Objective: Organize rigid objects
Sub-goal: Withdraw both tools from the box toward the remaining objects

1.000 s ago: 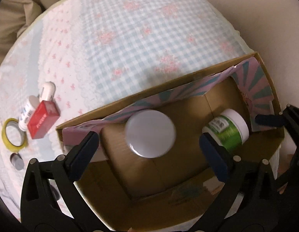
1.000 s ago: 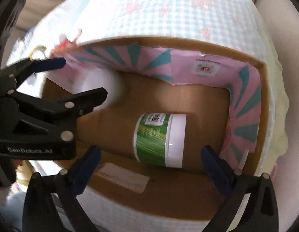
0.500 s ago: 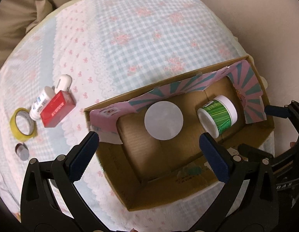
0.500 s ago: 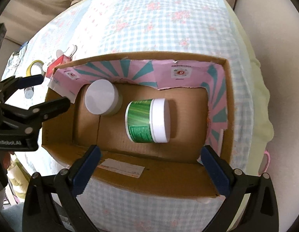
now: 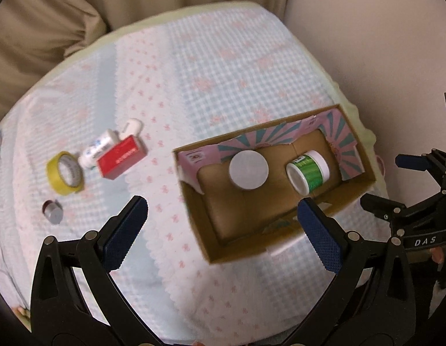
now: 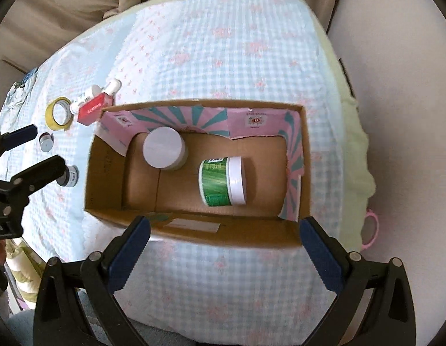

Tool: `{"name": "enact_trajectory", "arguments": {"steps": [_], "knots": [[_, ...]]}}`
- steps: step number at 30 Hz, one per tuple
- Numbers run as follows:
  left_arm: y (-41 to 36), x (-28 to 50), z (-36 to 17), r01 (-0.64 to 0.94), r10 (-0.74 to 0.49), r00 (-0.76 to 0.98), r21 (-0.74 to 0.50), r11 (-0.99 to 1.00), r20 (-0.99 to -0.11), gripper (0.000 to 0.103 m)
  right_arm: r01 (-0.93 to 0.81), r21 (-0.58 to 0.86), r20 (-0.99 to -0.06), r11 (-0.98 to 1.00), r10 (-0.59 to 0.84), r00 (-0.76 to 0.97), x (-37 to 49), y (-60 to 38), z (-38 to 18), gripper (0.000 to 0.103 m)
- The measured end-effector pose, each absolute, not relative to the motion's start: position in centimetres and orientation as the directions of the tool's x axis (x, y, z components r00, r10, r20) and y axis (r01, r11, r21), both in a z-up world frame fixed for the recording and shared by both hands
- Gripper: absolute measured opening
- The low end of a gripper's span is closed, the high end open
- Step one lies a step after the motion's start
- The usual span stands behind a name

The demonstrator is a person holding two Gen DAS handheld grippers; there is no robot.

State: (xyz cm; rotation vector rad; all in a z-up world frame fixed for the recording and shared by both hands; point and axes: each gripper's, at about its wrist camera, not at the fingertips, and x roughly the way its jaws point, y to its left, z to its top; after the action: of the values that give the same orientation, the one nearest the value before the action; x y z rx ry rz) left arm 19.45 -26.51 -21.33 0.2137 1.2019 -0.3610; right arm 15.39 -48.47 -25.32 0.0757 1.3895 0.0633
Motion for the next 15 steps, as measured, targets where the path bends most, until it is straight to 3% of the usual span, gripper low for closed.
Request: {"name": "enact_trajectory", "arguments": {"steps": [6, 15], "knots": [[-20.6, 17.0, -17.3, 0.296, -0.135, 0.391, -0.014, 0.955, -0.911, 0.103, 0.002, 0.037, -0.958, 0.999, 0.034, 0.283, 13.3, -45.7, -20.7, 0.103], [-7.8, 15.2, -14.2, 0.142, -0.095, 0.450, -0.034, 0.989, -0.888, 0.103, -0.053, 0.052, -0.921, 0.997, 0.069, 0.384, 13.3, -38.5, -16.3, 0.103]]}}
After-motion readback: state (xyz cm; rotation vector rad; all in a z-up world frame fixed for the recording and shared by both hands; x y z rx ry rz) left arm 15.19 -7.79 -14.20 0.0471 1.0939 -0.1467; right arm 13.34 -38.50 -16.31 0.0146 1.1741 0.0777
